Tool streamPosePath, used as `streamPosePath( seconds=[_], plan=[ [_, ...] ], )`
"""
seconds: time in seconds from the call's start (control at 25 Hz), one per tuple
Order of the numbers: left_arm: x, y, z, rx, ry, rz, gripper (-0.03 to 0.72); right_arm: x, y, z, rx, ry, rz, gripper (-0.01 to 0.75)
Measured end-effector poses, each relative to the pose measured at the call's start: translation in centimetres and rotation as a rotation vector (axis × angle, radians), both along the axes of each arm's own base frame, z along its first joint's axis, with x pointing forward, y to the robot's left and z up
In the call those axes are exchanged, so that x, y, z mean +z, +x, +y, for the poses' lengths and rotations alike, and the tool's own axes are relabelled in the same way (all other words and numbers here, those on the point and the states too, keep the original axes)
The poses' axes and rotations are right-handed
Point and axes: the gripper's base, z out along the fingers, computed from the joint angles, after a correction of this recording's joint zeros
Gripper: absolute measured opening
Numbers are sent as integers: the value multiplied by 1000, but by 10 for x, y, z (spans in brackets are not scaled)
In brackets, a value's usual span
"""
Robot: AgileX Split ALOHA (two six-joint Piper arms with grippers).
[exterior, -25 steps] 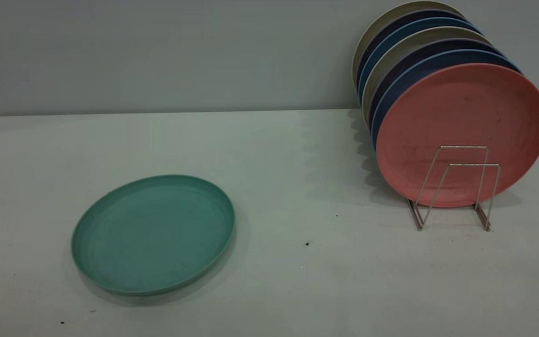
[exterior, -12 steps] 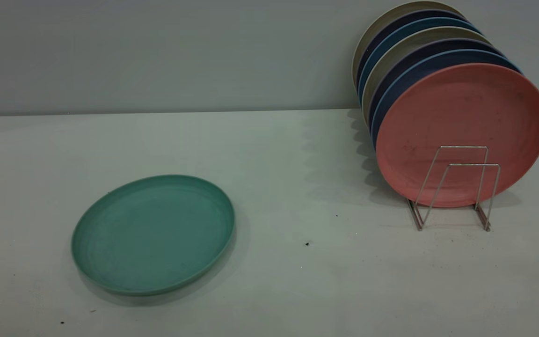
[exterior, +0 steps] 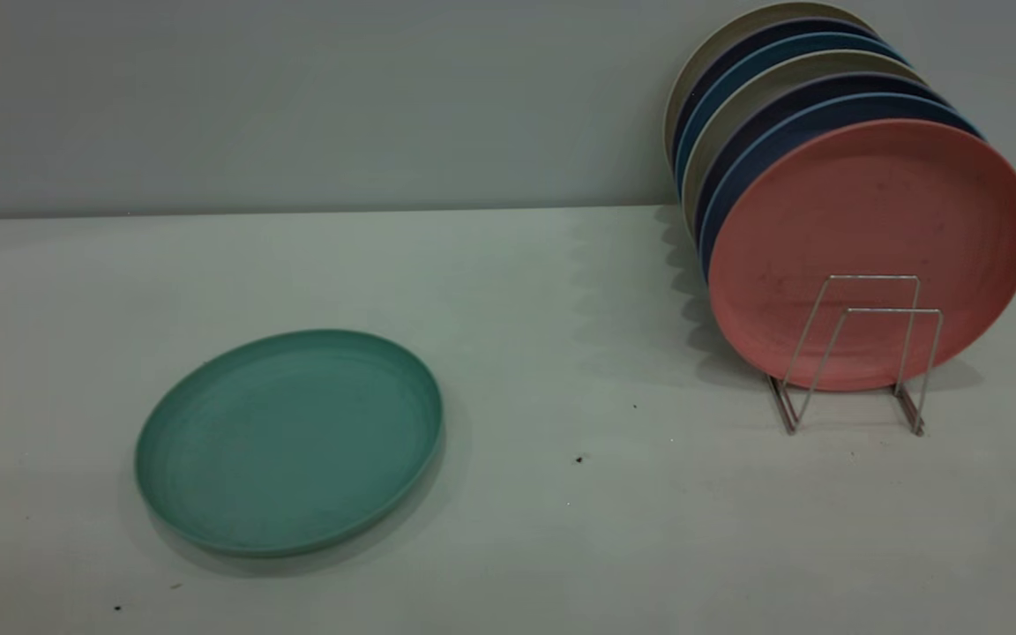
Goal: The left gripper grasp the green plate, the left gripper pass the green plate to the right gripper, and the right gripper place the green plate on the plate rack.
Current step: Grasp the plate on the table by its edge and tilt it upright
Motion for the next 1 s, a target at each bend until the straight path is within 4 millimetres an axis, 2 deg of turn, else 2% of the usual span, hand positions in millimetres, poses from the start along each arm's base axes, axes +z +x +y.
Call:
streamPosePath(
  seconds=[0.24, 0.44, 0.76, 1.0],
  plan=[
    [-7, 72, -13, -67, -55, 224, 466, 6, 38, 11, 91, 28, 59, 309],
    [-24, 124, -29, -187, -152, 276, 465, 7, 72, 20, 151, 56, 83, 310],
    [-68, 188, -45, -226, -324, 325, 465, -8, 127, 32, 215, 125, 150, 363],
    [-108, 231, -49, -227, -424, 354, 465, -24, 154, 35, 200, 148, 204, 366]
  ],
)
